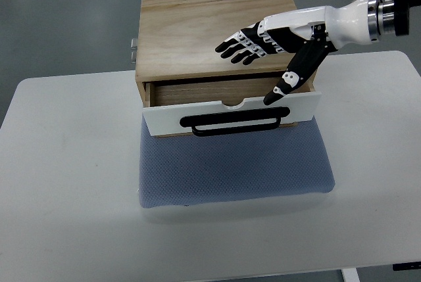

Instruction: Open wood drawer with right hand

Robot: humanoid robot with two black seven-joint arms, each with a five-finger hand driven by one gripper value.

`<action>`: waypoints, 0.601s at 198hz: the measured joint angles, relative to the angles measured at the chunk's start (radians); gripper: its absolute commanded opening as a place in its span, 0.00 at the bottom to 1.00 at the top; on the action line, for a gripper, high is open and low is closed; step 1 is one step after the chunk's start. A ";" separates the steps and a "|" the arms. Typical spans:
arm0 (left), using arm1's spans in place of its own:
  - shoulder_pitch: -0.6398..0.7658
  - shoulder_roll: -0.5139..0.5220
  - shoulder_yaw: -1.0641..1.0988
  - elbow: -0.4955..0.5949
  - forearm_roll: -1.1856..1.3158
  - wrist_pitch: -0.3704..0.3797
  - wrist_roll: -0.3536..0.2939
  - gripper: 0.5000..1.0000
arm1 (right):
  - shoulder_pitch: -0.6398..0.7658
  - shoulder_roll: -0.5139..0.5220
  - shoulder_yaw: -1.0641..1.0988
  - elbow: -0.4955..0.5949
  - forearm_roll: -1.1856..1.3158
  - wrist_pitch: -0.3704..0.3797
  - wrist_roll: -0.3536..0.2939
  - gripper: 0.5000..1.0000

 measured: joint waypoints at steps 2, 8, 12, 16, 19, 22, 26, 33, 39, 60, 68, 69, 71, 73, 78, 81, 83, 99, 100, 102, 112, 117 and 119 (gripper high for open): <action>0.000 0.000 0.000 0.000 0.000 0.000 0.000 1.00 | 0.004 -0.001 0.000 -0.008 0.005 0.000 0.000 0.89; 0.000 0.000 0.000 0.000 0.000 -0.001 0.000 1.00 | 0.013 -0.003 0.003 -0.035 0.018 0.000 0.000 0.89; 0.000 0.000 0.000 -0.001 0.000 -0.001 0.000 1.00 | 0.017 -0.003 0.006 -0.058 0.024 0.000 0.000 0.88; 0.000 0.000 0.000 -0.001 0.001 -0.001 0.000 1.00 | 0.019 -0.003 0.009 -0.083 0.029 0.000 0.000 0.88; 0.000 0.000 0.001 -0.001 0.001 -0.001 0.000 1.00 | 0.021 -0.002 0.013 -0.103 0.033 0.000 0.001 0.89; 0.000 0.000 0.001 -0.001 0.001 -0.001 0.000 1.00 | 0.022 0.000 0.017 -0.125 0.036 0.000 0.002 0.89; 0.000 0.000 0.001 -0.001 0.001 -0.001 0.000 1.00 | 0.023 0.003 0.024 -0.155 0.039 0.000 0.003 0.88; 0.000 0.000 0.001 -0.001 0.001 -0.001 0.000 1.00 | 0.023 0.010 0.040 -0.207 0.043 0.000 0.005 0.88; 0.000 0.000 0.002 -0.002 0.001 -0.001 0.000 1.00 | 0.022 0.019 0.062 -0.258 0.049 0.000 0.007 0.88; 0.000 0.000 0.002 -0.004 0.002 -0.003 0.000 1.00 | -0.024 0.053 0.143 -0.403 0.088 0.000 0.015 0.88; 0.000 0.000 0.002 -0.004 0.002 -0.003 0.000 1.00 | -0.047 0.069 0.182 -0.455 0.106 0.000 0.017 0.88; 0.000 0.000 0.002 -0.004 0.002 -0.004 0.000 1.00 | -0.050 0.071 0.187 -0.461 0.108 0.000 0.017 0.88; 0.000 0.000 0.002 -0.004 0.002 -0.004 0.000 1.00 | -0.056 0.076 0.197 -0.473 0.111 0.000 0.018 0.88; 0.000 0.000 0.002 -0.004 0.002 -0.004 0.000 1.00 | -0.062 0.080 0.208 -0.485 0.114 0.000 0.018 0.88; 0.000 0.000 0.002 -0.004 0.002 -0.004 0.000 1.00 | -0.076 0.092 0.233 -0.513 0.120 0.000 0.020 0.88; 0.000 0.000 0.002 -0.004 0.002 -0.005 0.000 1.00 | -0.084 0.099 0.248 -0.528 0.123 0.000 0.021 0.88; 0.000 0.000 0.002 -0.005 0.002 -0.005 0.000 1.00 | -0.089 0.104 0.258 -0.538 0.124 0.000 0.022 0.88; 0.000 0.000 0.002 -0.005 0.002 -0.006 0.000 1.00 | -0.129 0.147 0.331 -0.612 0.129 0.000 0.037 0.88; 0.000 0.000 0.002 -0.005 0.002 -0.006 0.000 1.00 | -0.132 0.149 0.335 -0.617 0.129 0.000 0.039 0.88; 0.000 0.000 0.002 -0.005 0.002 -0.006 0.000 1.00 | -0.136 0.155 0.343 -0.626 0.130 0.000 0.042 0.88; 0.000 0.000 0.002 -0.005 0.002 -0.007 0.000 1.00 | -0.157 0.179 0.373 -0.664 0.130 0.000 0.059 0.88; 0.000 0.000 0.002 -0.005 0.002 -0.007 0.000 1.00 | -0.169 0.192 0.386 -0.686 0.130 0.000 0.071 0.88; 0.000 0.000 0.002 -0.006 0.002 -0.007 0.000 1.00 | -0.173 0.198 0.391 -0.694 0.130 0.000 0.076 0.88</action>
